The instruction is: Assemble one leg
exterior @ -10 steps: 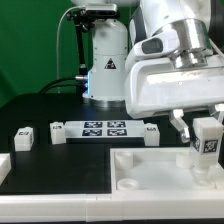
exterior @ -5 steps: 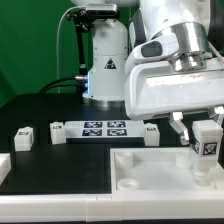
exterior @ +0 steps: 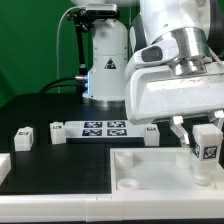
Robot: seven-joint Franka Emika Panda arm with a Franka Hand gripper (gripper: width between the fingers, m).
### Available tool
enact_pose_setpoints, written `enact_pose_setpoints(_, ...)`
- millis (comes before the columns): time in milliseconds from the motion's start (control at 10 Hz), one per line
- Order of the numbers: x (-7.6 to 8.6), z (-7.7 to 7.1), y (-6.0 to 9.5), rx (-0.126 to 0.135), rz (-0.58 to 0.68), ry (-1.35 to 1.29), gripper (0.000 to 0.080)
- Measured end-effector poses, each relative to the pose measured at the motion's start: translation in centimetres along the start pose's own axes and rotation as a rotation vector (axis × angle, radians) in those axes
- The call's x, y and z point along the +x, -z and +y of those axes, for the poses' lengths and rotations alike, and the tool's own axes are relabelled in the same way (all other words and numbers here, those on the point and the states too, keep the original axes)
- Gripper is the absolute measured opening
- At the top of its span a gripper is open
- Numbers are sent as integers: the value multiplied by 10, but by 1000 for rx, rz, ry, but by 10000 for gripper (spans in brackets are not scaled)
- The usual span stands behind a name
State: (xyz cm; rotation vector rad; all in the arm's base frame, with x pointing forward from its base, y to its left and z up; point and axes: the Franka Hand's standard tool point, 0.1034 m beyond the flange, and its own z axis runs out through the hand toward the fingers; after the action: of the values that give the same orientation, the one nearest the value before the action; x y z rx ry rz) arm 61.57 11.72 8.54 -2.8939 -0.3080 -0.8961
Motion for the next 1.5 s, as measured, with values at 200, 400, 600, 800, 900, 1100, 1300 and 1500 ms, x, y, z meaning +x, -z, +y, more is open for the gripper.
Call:
enact_pose_setpoints(200, -1, 0, -4, 0, 3, -2, 291)
enact_pose_setpoints(400, -10, 0, -10, 2, -11, -4, 291)
enact_pose_setpoints(600, -12, 1, -12, 1, -4, -6, 291)
enact_pose_setpoints(800, -13, 1, -13, 0, 1, -5, 291)
enact_pose_setpoints(900, -14, 1, -13, 0, 1, -4, 291)
enact_pose_setpoints(1100, -16, 0, -14, 3, -18, -4, 291)
enact_pose_setpoints(1300, -16, 0, -14, 3, -19, -4, 588)
enact_pose_setpoints(1500, -16, 0, -14, 3, -20, -4, 637)
